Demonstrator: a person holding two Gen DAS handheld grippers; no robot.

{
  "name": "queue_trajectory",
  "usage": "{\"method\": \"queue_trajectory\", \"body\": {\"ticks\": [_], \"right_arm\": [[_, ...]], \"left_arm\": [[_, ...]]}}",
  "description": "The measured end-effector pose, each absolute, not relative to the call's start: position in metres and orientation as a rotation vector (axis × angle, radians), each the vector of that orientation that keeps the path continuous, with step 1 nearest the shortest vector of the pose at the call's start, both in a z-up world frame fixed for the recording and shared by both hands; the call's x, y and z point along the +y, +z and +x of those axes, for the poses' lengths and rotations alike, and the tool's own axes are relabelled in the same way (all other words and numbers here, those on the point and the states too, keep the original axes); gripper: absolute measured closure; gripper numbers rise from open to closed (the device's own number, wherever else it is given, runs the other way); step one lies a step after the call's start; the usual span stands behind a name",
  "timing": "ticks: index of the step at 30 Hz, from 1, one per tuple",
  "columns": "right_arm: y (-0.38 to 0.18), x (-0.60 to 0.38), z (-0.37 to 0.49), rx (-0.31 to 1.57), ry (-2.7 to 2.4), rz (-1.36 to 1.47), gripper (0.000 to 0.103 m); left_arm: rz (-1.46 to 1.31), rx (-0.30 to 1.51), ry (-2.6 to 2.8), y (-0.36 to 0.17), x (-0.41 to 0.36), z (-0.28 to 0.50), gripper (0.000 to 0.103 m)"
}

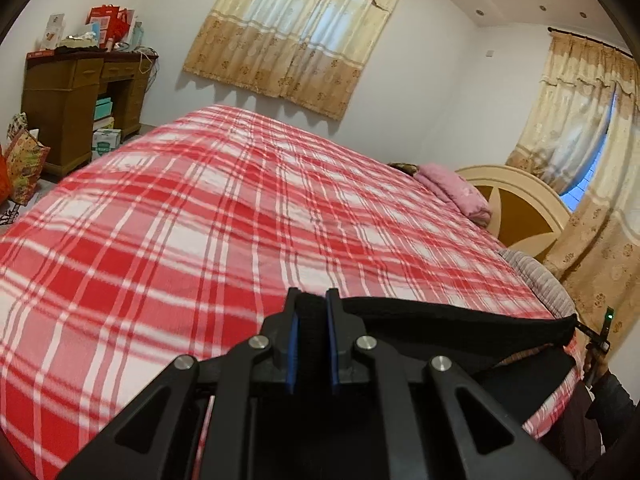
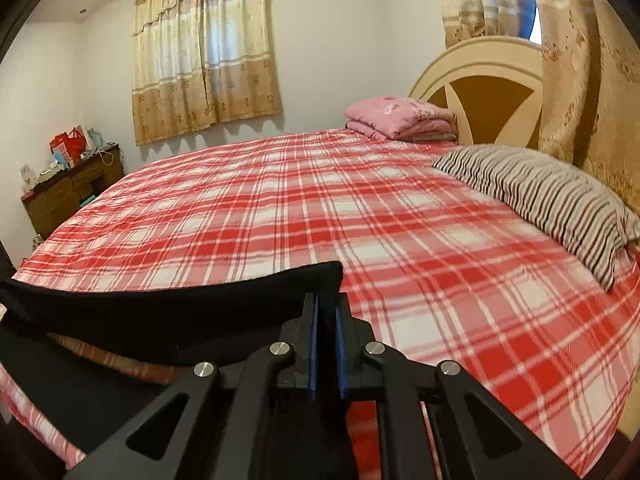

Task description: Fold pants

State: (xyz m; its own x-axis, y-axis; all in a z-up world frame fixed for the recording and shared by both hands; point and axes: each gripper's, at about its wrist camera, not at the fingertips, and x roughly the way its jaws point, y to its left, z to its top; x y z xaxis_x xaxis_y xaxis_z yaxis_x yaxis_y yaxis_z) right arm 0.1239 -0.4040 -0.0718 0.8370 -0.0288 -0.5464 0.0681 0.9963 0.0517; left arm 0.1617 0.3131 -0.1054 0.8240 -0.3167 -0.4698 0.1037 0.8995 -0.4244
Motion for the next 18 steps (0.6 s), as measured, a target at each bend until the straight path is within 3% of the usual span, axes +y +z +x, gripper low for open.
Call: {"method": "queue_trajectory", "body": {"ticks": [18], "right_arm": [[-0.114, -0.425, 0.084, 0.683, -0.082, 0.093, 0.096]], "left_arm": [[-0.352, 0.599, -0.296, -0.151, 0.318, 0.111, 0.09]]}}
